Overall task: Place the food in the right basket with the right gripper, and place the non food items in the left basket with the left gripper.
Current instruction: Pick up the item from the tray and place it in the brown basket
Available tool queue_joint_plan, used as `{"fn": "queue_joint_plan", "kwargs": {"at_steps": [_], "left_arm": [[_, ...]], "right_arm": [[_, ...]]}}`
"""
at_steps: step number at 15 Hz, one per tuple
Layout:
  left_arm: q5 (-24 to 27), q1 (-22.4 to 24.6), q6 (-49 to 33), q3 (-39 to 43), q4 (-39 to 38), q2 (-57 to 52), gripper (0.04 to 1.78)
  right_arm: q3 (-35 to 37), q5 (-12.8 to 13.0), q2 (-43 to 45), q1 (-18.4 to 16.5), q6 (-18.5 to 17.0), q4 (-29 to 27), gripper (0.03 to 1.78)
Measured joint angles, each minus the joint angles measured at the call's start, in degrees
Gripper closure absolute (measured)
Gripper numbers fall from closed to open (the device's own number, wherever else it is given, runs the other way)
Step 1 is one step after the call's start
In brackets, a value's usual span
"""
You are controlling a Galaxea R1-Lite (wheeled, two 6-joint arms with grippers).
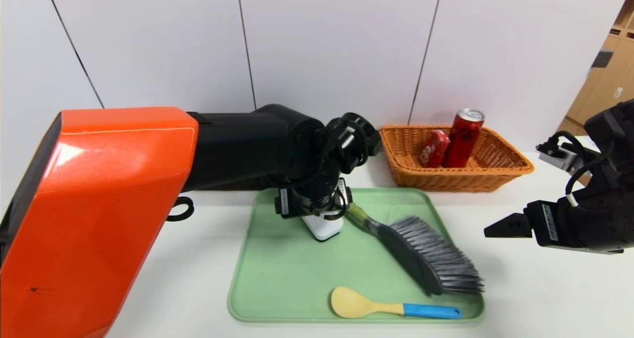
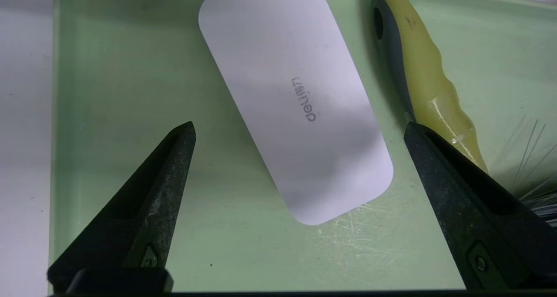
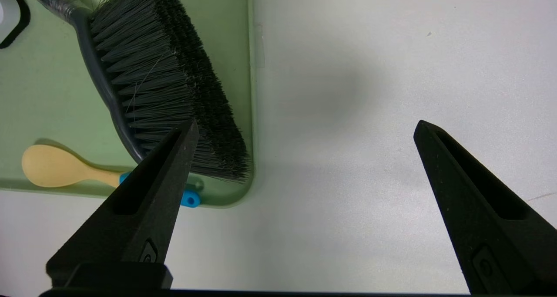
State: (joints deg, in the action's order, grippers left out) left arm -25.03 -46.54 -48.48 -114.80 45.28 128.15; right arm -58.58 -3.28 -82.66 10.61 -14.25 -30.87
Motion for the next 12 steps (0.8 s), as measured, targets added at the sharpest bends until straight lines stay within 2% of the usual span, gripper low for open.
{"fn": "queue_joint_plan", "kwargs": {"at_steps": [12], "left_arm": [[0.1,0.7,0.2,0.0,-1.0,2.1,0.13]], "right_arm": [[0.6,0.0,0.6,0.0,0.2,0.0,0.1]]}}
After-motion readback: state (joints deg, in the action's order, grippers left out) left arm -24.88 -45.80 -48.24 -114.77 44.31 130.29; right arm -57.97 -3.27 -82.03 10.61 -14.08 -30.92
